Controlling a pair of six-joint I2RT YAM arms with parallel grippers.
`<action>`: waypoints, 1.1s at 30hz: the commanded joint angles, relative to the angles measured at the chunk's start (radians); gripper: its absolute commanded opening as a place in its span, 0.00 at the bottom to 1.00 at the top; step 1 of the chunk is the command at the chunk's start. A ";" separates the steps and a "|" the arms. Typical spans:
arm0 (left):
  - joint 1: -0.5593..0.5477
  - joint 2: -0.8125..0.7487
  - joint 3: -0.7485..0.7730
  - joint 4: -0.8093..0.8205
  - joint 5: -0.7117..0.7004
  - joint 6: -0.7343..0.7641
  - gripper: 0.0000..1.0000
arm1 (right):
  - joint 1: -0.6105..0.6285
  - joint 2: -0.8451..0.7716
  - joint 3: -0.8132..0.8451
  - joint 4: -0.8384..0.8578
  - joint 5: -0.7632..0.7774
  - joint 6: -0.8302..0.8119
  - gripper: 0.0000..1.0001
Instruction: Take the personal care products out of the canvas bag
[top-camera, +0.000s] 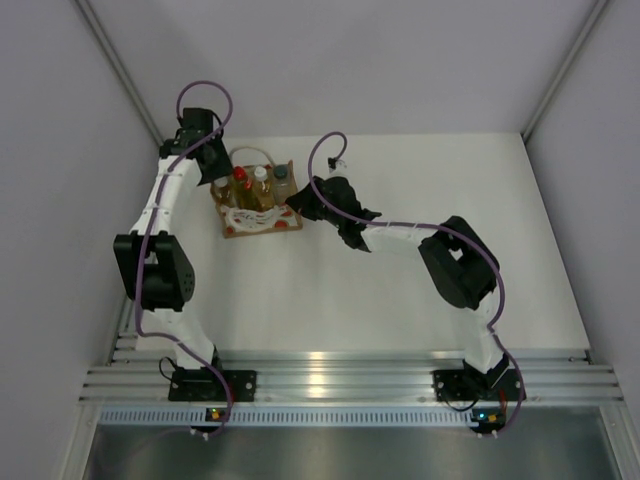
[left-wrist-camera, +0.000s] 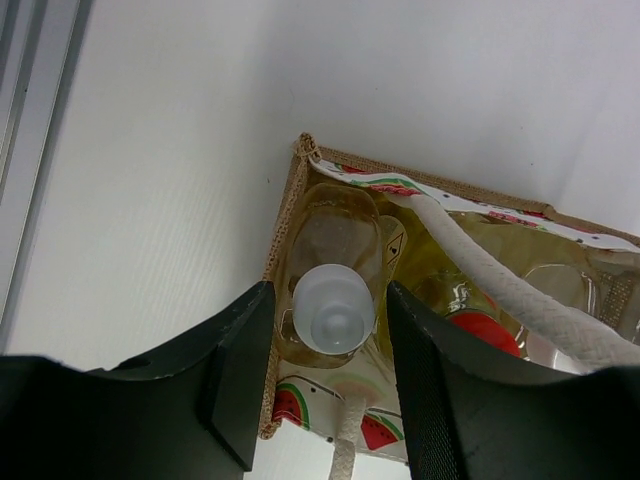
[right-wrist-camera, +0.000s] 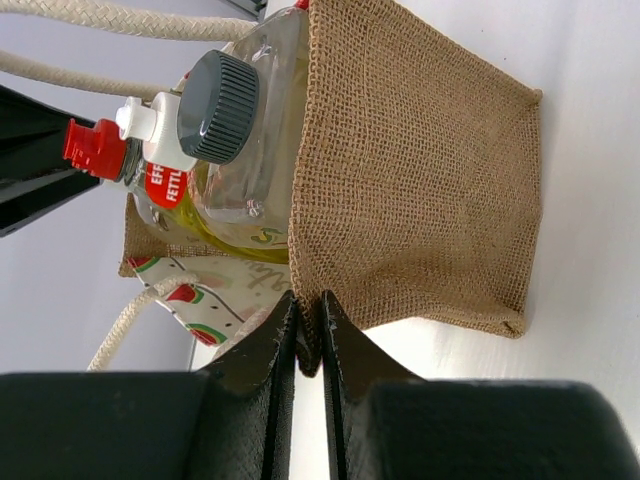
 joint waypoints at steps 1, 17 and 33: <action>0.004 0.008 0.043 -0.022 -0.019 0.022 0.53 | -0.009 0.042 -0.044 -0.105 -0.016 -0.044 0.00; -0.031 0.088 0.126 -0.119 -0.062 0.057 0.48 | -0.011 0.043 -0.050 -0.096 -0.023 -0.034 0.00; -0.043 0.111 0.152 -0.188 -0.039 0.065 0.36 | -0.015 0.043 -0.055 -0.090 -0.023 -0.031 0.00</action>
